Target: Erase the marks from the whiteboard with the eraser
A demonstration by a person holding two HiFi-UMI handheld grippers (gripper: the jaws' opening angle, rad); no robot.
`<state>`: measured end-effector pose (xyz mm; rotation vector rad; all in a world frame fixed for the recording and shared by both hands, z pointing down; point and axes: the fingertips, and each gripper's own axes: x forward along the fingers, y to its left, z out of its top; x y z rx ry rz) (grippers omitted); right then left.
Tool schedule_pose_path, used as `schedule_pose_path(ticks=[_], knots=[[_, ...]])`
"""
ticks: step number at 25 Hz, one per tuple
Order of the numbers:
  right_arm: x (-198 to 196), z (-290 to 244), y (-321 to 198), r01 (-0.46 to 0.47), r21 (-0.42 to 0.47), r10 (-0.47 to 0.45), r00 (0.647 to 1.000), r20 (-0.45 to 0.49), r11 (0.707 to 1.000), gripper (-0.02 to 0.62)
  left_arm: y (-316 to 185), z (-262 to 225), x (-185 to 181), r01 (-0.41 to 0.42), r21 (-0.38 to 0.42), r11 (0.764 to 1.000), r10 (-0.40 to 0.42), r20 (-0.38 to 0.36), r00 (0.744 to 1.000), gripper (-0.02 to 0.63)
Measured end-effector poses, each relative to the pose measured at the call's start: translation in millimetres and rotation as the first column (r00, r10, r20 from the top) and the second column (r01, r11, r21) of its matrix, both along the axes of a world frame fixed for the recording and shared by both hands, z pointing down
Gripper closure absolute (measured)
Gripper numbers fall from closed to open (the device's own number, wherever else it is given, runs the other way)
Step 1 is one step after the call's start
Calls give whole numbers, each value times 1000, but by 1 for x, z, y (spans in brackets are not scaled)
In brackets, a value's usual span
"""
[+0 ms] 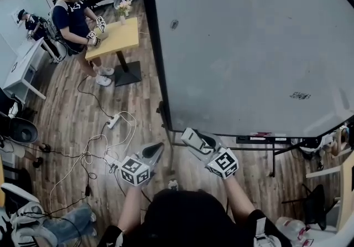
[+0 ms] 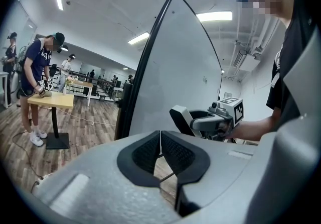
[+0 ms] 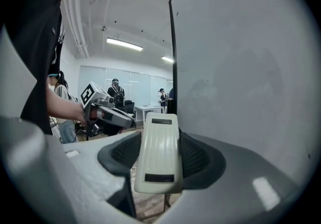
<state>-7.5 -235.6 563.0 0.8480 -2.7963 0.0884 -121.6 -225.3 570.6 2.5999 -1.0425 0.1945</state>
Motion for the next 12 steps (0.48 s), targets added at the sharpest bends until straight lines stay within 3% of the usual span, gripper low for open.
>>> schedule_pose_path(ticks=[12], knots=[[5,9,4,11,-12,-11,1000,8,1000,345,2,0,-5,33,4,999,-33,-7,999,589]])
